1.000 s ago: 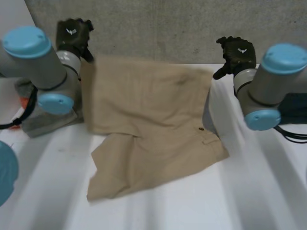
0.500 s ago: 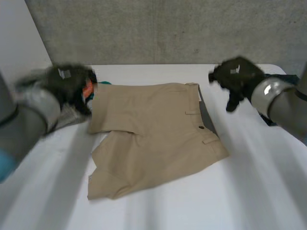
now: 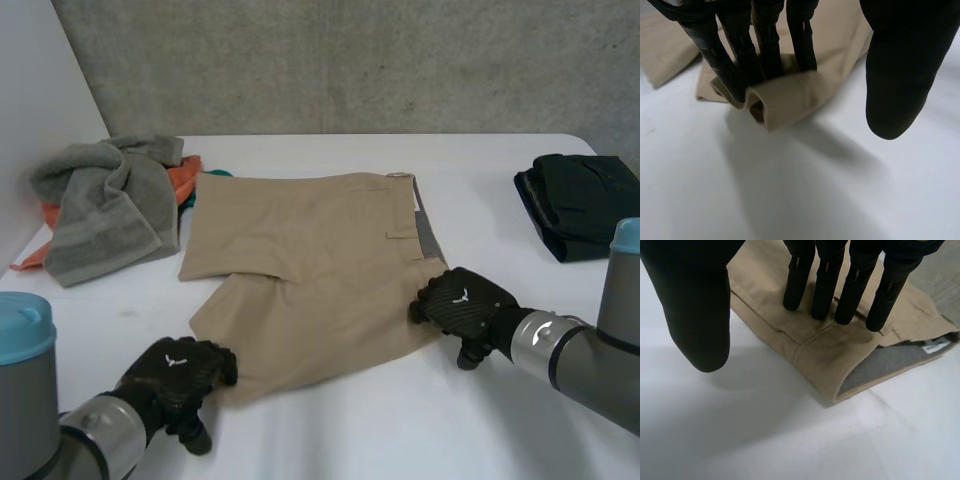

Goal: Fold the laundry.

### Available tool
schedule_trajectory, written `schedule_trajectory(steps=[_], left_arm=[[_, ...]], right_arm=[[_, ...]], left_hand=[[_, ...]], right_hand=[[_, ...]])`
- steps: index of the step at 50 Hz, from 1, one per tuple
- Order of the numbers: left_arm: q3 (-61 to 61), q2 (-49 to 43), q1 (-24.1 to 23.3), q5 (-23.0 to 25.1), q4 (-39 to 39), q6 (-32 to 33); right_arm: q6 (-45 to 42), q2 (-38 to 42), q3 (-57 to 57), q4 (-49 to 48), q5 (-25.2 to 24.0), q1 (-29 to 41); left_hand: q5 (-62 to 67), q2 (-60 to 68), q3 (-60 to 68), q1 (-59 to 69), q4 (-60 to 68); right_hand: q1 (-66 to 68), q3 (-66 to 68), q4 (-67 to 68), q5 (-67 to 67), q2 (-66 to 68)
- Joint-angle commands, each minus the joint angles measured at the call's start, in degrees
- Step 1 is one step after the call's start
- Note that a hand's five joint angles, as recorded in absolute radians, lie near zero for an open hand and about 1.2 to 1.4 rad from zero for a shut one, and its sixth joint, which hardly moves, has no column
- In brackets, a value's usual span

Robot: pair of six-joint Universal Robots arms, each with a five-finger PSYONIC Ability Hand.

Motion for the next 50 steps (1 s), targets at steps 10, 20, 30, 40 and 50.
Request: schedule_trajectory(steps=[10,20,30,40,50], left_arm=[[1.92,-10.30,-2.53,-5.26,16.85,8.85],[4.56,-13.47,-1.92,-5.26,24.59,11.40],[5.00,-8.84,-1.91,-5.26,18.28,9.56],[5.18,6.28,-6.57,-3.77,-7.44,9.82],[8.33,5.61,-9.56,-2.53,-21.56,11.93]], right_arm=[[2.58,4.88,-0.46,-16.80,0.35,1.94],[2.41,9.19,-2.92,-23.83,4.03,3.52],[2.67,5.87,-2.75,-17.89,5.62,1.60],[-3.21,-12.85,-2.04,23.32,5.62,-3.32],[-13.78,-18.06,-1.95,36.73,0.61,-10.01]], left_hand=[[21.79,21.08,20.81,20.92,21.61],[50.92,50.21,49.94,50.05,50.73],[50.92,50.21,49.94,50.05,50.73],[50.92,50.21,49.94,50.05,50.73],[50.92,50.21,49.94,50.05,50.73]], right_hand=[[6.52,7.24,7.48,8.68,7.40],[39.71,40.43,40.67,41.86,40.58],[48.61,49.32,49.57,50.76,49.48],[48.61,49.32,49.57,50.76,49.48],[48.61,49.32,49.57,50.76,49.48]])
